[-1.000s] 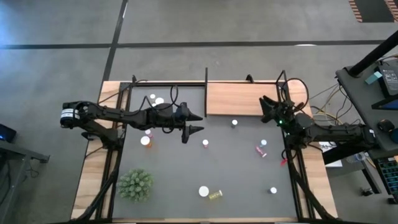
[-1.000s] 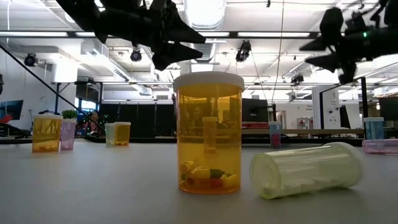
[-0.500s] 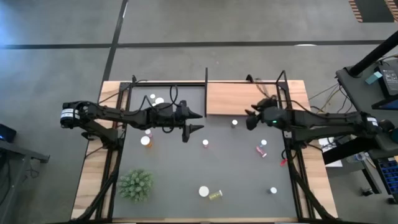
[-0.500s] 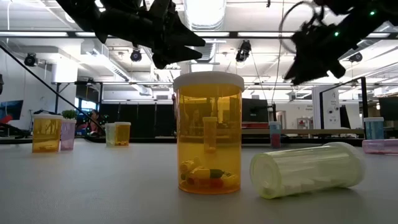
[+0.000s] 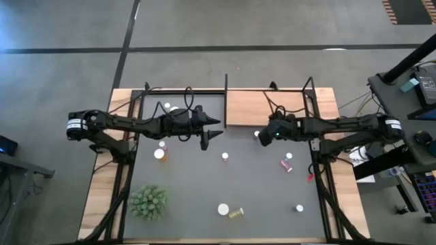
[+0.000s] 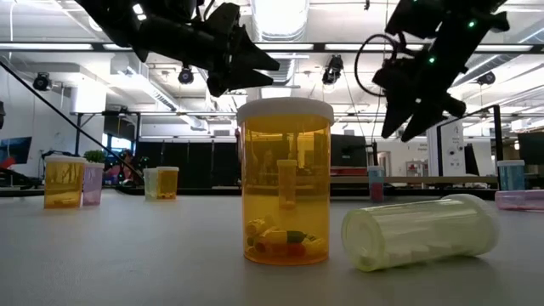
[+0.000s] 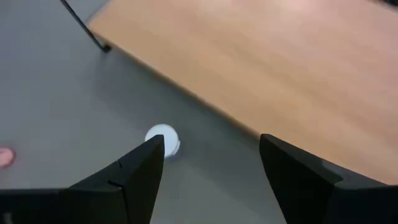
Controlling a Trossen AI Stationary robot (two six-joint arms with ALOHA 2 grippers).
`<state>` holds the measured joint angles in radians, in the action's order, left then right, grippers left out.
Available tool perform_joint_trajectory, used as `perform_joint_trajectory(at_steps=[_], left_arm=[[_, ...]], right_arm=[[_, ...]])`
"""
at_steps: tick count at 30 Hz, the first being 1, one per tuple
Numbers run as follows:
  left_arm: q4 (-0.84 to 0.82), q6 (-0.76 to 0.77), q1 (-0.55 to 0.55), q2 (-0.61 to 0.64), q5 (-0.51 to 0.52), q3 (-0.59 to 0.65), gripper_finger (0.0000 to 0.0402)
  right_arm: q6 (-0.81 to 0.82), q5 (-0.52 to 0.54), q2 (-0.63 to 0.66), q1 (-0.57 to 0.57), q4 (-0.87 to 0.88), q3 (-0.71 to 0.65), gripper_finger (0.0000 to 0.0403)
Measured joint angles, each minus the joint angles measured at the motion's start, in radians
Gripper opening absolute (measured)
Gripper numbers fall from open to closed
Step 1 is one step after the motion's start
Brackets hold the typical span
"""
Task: Pick and place medicine bottles onto shelf by color
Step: Put the top left blue pill bottle on the shelf
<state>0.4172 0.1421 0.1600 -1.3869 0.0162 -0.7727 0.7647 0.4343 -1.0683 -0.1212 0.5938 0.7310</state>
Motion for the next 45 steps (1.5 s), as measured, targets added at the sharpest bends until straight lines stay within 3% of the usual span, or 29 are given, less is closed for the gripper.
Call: perform_joint_trajectory(at_steps=[19,45], left_arm=[[0.002,0.004,0.004,0.000,0.000,0.000,0.0214],[0.002,0.008,0.004,0.000,0.000,0.000,0.0214]], right_arm=[[-0.109,-0.099,-0.133,-0.017,-0.105,0.049,0.0256],[-0.150,-0.094,-0.322,-0.017,-0.186,0.048,0.0221]])
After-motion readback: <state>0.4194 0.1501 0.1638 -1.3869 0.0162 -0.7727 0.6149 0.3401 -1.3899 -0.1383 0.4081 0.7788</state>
